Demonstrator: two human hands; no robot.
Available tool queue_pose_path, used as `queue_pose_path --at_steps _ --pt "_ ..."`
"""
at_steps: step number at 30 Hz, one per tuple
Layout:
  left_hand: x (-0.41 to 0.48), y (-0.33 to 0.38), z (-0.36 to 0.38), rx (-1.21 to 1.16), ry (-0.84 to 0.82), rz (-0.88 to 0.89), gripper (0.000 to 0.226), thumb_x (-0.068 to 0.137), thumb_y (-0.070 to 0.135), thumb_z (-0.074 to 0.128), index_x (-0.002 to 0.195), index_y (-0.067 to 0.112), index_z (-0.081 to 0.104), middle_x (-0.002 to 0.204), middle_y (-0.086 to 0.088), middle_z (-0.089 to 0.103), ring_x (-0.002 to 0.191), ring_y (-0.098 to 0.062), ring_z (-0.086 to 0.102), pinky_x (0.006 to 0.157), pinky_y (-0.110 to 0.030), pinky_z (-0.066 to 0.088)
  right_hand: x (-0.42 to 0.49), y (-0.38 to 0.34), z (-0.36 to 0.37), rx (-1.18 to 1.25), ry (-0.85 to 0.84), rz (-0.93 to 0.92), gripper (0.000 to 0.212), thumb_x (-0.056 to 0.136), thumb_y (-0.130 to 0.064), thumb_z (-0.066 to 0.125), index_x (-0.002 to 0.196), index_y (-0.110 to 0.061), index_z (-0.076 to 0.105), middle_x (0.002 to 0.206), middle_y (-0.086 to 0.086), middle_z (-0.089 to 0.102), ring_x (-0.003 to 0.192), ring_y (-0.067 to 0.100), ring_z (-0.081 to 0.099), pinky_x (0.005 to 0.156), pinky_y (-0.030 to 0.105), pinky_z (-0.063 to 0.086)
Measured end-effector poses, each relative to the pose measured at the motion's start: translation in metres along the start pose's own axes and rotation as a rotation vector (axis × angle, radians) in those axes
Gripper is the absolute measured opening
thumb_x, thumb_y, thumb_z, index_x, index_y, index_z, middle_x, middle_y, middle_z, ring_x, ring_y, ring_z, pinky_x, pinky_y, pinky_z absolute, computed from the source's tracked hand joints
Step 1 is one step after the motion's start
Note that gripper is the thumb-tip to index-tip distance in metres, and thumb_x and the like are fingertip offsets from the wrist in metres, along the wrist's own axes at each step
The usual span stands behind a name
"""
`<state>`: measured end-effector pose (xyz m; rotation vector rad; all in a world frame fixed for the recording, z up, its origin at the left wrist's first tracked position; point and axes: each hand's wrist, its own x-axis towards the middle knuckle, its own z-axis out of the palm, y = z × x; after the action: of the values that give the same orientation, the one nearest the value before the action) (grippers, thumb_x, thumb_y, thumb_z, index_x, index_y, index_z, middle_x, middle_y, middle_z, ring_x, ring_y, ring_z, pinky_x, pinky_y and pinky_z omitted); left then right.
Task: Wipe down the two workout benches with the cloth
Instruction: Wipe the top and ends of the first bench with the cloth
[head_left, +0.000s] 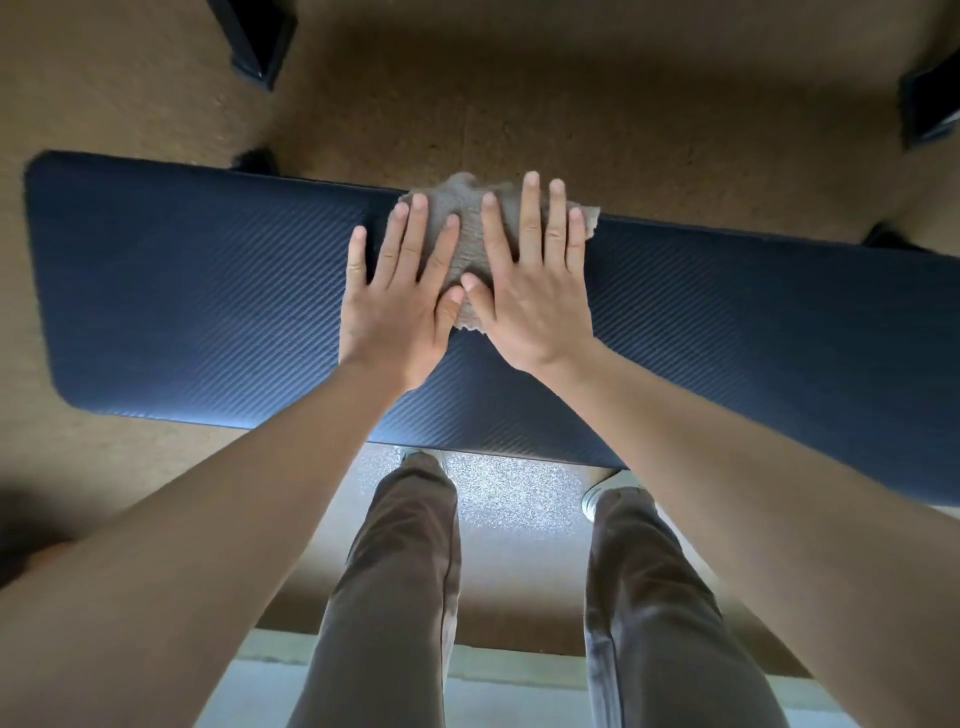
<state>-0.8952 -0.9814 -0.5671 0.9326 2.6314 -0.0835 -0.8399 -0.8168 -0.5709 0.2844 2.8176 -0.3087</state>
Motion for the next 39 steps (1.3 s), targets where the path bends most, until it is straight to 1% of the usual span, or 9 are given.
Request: queue_pose_path --at_steps 3,6,9,13,17,24,28,31,39 --pt "-0.006 -0.016 -0.007 0.007 0.001 -0.066 0.065 0.11 0.049 0.014 0.166 0.017 0.001 0.173 -0.017 -0.001 0.16 -0.03 0.002 0.128 -0.057 0.005 0.015 -0.015 -0.001 -0.017 -0.017 -0.111 0.071 0.105 -0.06 0.027 0.165 -0.027 0.01 0.17 0.026 0.002 0.156 0.048 0.001 0.126 0.061 0.006" --pt "-0.004 -0.022 -0.015 -0.025 0.013 -0.034 0.062 0.111 0.042 0.021 0.165 0.015 0.012 0.172 -0.018 0.005 0.159 -0.033 0.008 0.129 -0.055 0.006 0.014 -0.007 -0.003 -0.032 -0.016 -0.196 0.068 0.106 -0.058 0.027 0.165 -0.029 0.01 0.171 0.022 0.004 0.157 0.045 0.004 0.127 0.059 0.008" --pt "0.009 -0.016 -0.016 -0.04 -0.017 0.081 0.062 0.11 0.039 0.018 0.166 0.016 0.003 0.173 -0.014 -0.003 0.16 -0.033 -0.002 0.13 -0.052 0.003 0.003 0.01 -0.005 -0.028 -0.007 -0.232 0.064 0.109 -0.05 0.026 0.165 -0.022 0.011 0.17 0.024 0.005 0.158 0.041 0.005 0.128 0.054 0.008" --pt "0.028 0.022 -0.015 -0.026 -0.05 0.161 0.067 0.109 0.046 0.014 0.165 0.013 -0.003 0.173 -0.016 -0.006 0.159 -0.037 -0.006 0.129 -0.053 0.002 -0.017 0.047 -0.009 -0.018 -0.022 -0.154 0.064 0.11 -0.046 0.025 0.165 -0.017 0.009 0.17 0.025 0.005 0.159 0.039 0.004 0.129 0.051 0.007" --pt "0.035 0.08 -0.012 0.01 -0.07 0.162 0.07 0.109 0.05 0.014 0.164 0.011 -0.006 0.172 -0.019 -0.009 0.159 -0.039 -0.008 0.128 -0.055 0.001 -0.042 0.098 -0.019 -0.03 -0.024 -0.114 0.064 0.11 -0.043 0.027 0.165 -0.016 0.009 0.17 0.023 0.006 0.159 0.037 0.006 0.129 0.051 0.008" --pt "0.049 0.196 -0.009 0.04 -0.062 0.192 0.073 0.108 0.054 0.013 0.164 0.011 -0.005 0.171 -0.024 -0.003 0.158 -0.044 -0.001 0.127 -0.057 0.003 -0.089 0.191 -0.028 -0.11 -0.052 -0.003 0.07 0.106 -0.039 0.037 0.165 -0.012 0.01 0.172 0.015 0.008 0.159 0.035 0.007 0.128 0.054 0.0" --pt "0.062 0.255 -0.008 0.037 -0.059 0.261 0.071 0.108 0.055 0.012 0.164 0.013 -0.002 0.171 -0.023 0.0 0.158 -0.044 0.001 0.127 -0.06 0.005 -0.118 0.243 -0.032 -0.123 -0.083 0.089 0.077 0.104 -0.045 0.039 0.165 -0.015 0.003 0.173 0.007 0.002 0.158 0.036 0.006 0.125 0.059 -0.004" --pt "0.072 0.305 -0.007 0.022 -0.069 0.348 0.071 0.108 0.055 0.016 0.165 0.015 -0.002 0.172 -0.02 -0.003 0.159 -0.041 -0.003 0.128 -0.059 0.003 -0.144 0.288 -0.031 -0.105 -0.101 0.177 0.073 0.106 -0.042 0.033 0.165 -0.016 -0.001 0.174 0.004 -0.001 0.158 0.036 0.005 0.124 0.058 -0.006" --pt "0.098 0.42 -0.005 0.064 -0.053 0.537 0.072 0.108 0.055 0.024 0.166 0.019 -0.001 0.173 -0.017 -0.006 0.159 -0.039 -0.006 0.127 -0.06 0.006 -0.205 0.393 -0.036 -0.036 -0.134 0.395 0.065 0.108 -0.052 0.025 0.165 -0.027 0.007 0.174 0.002 0.004 0.157 0.04 0.009 0.124 0.06 -0.001"
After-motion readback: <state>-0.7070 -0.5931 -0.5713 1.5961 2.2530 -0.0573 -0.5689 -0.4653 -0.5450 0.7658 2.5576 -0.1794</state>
